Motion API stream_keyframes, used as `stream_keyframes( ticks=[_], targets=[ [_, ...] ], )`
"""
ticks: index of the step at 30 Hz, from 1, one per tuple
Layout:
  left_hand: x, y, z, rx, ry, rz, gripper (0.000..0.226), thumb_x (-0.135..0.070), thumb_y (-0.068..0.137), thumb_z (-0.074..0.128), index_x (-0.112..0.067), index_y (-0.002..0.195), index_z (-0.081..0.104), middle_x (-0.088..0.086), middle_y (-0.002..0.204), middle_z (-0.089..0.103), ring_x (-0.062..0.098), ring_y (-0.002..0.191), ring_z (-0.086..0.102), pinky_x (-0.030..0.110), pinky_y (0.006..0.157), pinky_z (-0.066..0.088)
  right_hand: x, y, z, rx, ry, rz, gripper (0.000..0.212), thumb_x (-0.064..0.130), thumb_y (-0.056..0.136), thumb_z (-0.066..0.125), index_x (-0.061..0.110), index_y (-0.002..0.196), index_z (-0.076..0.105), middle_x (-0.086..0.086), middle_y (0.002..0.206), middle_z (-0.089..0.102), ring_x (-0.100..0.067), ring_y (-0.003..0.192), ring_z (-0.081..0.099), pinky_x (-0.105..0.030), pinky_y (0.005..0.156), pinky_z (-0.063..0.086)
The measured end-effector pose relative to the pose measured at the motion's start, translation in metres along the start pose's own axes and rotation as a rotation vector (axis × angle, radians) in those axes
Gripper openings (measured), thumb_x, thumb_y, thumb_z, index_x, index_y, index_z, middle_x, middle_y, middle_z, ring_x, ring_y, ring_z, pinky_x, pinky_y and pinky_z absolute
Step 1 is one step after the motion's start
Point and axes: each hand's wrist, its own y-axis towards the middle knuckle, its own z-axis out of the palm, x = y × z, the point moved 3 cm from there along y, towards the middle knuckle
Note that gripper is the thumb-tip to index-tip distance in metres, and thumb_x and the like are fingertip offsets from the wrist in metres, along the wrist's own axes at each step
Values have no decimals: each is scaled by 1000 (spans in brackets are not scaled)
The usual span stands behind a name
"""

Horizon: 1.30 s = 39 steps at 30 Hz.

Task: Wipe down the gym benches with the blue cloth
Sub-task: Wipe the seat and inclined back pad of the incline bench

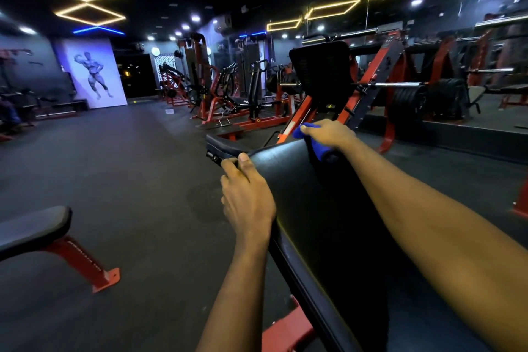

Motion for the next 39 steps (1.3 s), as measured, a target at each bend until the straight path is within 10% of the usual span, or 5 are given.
stream_keyframes(
  ticks=[7,14,23,30,39],
  targets=[
    [-4,-6,-8,-41,-44,-105,48,-51,103,19,-14,117,46,14,109,62,31,96,57,37,75,34,87,-52,31,37,-124,-442,52,73,92,36,40,120,65,3,115,69,-23,112,61,-38,88,46],
    [14,-8,-56,-88,1,12,57,-49,103,17,-13,118,58,19,107,66,39,105,58,43,84,41,93,-53,23,20,-294,-218,63,70,89,42,27,131,61,-8,139,57,-30,127,52,-40,102,39],
    [35,14,-85,-193,-136,39,71,-67,90,8,-18,104,58,16,92,68,39,89,63,52,84,50,125,-149,65,-67,-357,-887,37,61,89,52,40,117,65,14,130,54,-17,133,36,-61,112,20],
    [41,21,-96,-106,-170,38,69,-65,93,12,-19,105,62,6,92,69,34,90,65,52,86,52,126,-190,74,-78,-468,-568,45,53,90,52,43,134,50,3,165,9,-33,150,-9,-78,106,8],
    [27,35,-82,230,-228,77,57,-57,102,19,-24,99,66,3,107,68,25,101,63,48,90,51,103,-249,82,-132,-574,-431,45,39,86,62,39,131,54,0,162,-24,-45,146,-14,-74,108,14]
  ],
)
